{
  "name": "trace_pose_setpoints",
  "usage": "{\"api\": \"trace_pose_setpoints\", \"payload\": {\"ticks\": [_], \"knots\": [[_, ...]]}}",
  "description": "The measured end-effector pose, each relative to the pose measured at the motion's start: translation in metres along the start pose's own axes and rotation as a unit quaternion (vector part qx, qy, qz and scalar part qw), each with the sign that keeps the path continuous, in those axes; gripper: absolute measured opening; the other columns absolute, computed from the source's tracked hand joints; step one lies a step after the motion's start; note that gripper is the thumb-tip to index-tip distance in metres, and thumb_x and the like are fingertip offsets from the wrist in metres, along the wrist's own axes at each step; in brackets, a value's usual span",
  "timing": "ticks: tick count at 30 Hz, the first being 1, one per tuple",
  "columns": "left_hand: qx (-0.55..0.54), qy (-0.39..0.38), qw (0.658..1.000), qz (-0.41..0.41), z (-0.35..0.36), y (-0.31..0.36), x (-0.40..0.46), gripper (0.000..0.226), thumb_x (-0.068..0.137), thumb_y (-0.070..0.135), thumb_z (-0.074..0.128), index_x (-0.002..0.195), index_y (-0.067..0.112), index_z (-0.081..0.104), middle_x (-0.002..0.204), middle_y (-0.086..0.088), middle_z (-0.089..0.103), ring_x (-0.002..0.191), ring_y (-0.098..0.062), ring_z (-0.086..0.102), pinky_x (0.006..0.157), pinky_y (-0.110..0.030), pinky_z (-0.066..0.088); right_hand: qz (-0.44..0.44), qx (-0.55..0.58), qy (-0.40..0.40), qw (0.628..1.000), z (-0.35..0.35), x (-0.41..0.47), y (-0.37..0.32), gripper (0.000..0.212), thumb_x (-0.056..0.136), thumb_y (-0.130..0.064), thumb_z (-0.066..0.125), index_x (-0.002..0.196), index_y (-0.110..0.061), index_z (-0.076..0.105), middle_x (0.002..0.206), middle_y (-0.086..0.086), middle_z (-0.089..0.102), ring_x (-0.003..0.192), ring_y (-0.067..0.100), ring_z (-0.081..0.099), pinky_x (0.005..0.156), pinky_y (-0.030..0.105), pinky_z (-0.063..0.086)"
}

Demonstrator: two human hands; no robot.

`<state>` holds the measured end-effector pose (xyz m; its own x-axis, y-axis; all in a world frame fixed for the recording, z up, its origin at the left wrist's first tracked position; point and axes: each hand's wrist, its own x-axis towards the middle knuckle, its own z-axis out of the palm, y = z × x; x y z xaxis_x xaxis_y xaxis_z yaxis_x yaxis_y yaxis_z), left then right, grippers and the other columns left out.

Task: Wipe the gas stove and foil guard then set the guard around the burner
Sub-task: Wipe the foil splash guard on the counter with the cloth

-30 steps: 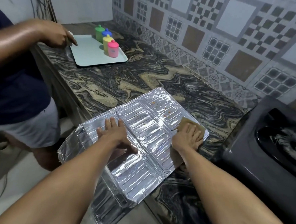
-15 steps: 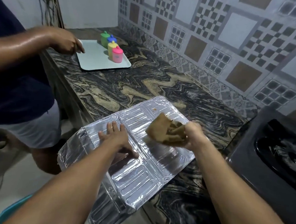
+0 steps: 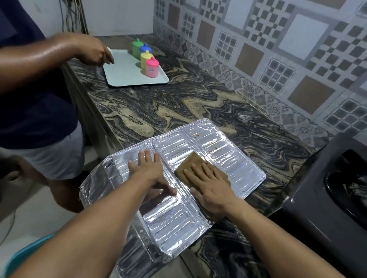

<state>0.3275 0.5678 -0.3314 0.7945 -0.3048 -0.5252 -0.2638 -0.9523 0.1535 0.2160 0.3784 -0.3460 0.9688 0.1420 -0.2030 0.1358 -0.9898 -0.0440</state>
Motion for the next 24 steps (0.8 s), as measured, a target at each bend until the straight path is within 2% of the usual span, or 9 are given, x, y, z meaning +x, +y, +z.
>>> {"api": "trace_pose_setpoints", "payload": {"ticks": [2,5,12,19,24], "knots": [[0.0,0.005,1.0,0.003,0.001,0.0,0.0,0.158,0.042,0.078,0.076,0.151,0.014,-0.019,0.157,-0.016,-0.027,0.145,-0.037,-0.022,0.113,-0.064,-0.002,-0.008,0.011,0.0,1.0,0.009,0.0,0.003,0.065,0.092,-0.064,0.003,0.152,-0.041,-0.002,0.161,-0.009,-0.009,0.148,0.024,-0.015,0.119,0.046,-0.008],[0.005,0.007,1.0,0.0,0.001,0.0,0.001,0.159,0.042,0.078,0.076,0.151,0.014,-0.019,0.157,-0.016,-0.026,0.145,-0.036,-0.021,0.113,-0.064,-0.001,-0.033,0.03,-0.001,0.999,0.008,0.007,0.008,0.053,0.1,-0.052,0.01,0.151,-0.045,-0.004,0.159,-0.014,-0.013,0.146,0.021,-0.02,0.118,0.045,-0.012],[0.003,-0.002,1.0,-0.008,-0.001,0.003,0.001,0.158,0.043,0.075,0.079,0.151,0.013,-0.018,0.157,-0.016,-0.026,0.145,-0.036,-0.022,0.114,-0.064,-0.001,-0.046,0.019,0.016,0.999,0.005,0.054,0.004,0.062,0.089,-0.053,-0.003,0.15,-0.046,-0.004,0.161,-0.011,-0.012,0.148,0.023,-0.016,0.118,0.052,-0.007],[-0.005,-0.001,1.0,-0.014,0.0,0.003,-0.002,0.16,0.043,0.074,0.079,0.15,0.006,-0.02,0.157,-0.014,-0.027,0.145,-0.033,-0.023,0.116,-0.061,-0.005,-0.041,0.01,0.041,0.998,-0.001,0.1,-0.006,0.068,0.085,-0.052,-0.004,0.151,-0.043,-0.001,0.163,-0.006,-0.004,0.149,0.027,-0.007,0.117,0.053,-0.004],[-0.019,0.006,1.0,-0.013,0.0,0.002,0.0,0.159,0.044,0.071,0.081,0.15,0.01,-0.021,0.158,-0.014,-0.025,0.145,-0.034,-0.022,0.116,-0.062,-0.004,-0.013,0.012,0.04,0.999,-0.011,0.135,-0.011,0.076,0.079,-0.054,-0.01,0.153,-0.038,0.002,0.163,-0.002,0.0,0.149,0.029,-0.002,0.117,0.057,-0.002]]}}
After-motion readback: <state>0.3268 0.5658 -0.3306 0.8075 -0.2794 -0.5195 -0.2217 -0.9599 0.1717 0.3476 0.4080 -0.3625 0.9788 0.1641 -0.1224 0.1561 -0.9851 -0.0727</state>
